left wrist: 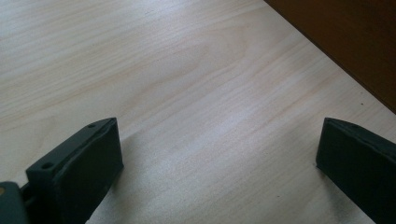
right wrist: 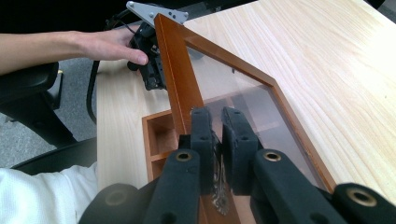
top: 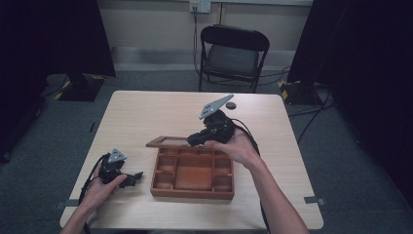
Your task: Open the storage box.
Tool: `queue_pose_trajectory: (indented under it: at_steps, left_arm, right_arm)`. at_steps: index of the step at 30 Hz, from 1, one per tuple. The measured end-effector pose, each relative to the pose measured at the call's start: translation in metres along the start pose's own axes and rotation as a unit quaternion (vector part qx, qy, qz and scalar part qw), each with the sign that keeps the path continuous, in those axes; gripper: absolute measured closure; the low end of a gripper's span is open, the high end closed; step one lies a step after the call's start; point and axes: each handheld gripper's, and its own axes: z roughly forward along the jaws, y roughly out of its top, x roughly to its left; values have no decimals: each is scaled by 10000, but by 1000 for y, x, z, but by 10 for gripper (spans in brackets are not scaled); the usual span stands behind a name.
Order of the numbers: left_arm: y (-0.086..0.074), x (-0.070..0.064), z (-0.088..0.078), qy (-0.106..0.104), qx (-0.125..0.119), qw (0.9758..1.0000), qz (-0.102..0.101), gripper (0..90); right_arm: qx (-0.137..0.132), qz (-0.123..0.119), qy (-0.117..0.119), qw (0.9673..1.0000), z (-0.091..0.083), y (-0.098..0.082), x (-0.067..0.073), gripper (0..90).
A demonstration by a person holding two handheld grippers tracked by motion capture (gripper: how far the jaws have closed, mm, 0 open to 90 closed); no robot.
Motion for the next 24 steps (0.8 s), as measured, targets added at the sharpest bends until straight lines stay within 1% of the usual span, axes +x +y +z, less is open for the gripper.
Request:
queue_pose_trajectory:
  at_steps: [5, 15, 24]
  left_arm:
    - [0, 0, 0, 0, 1, 10000, 2, 0]
    - [0, 0, 0, 0, -2, 10000, -2, 0]
    - [0, 0, 0, -1, -2, 10000, -1, 0]
  right_arm:
    - [-14, 43, 14, 10000, 0, 0, 0, 840]
    - [19, 5, 17, 10000, 0, 0, 0, 840]
    - [22, 20, 24, 10000, 0, 1, 0, 840]
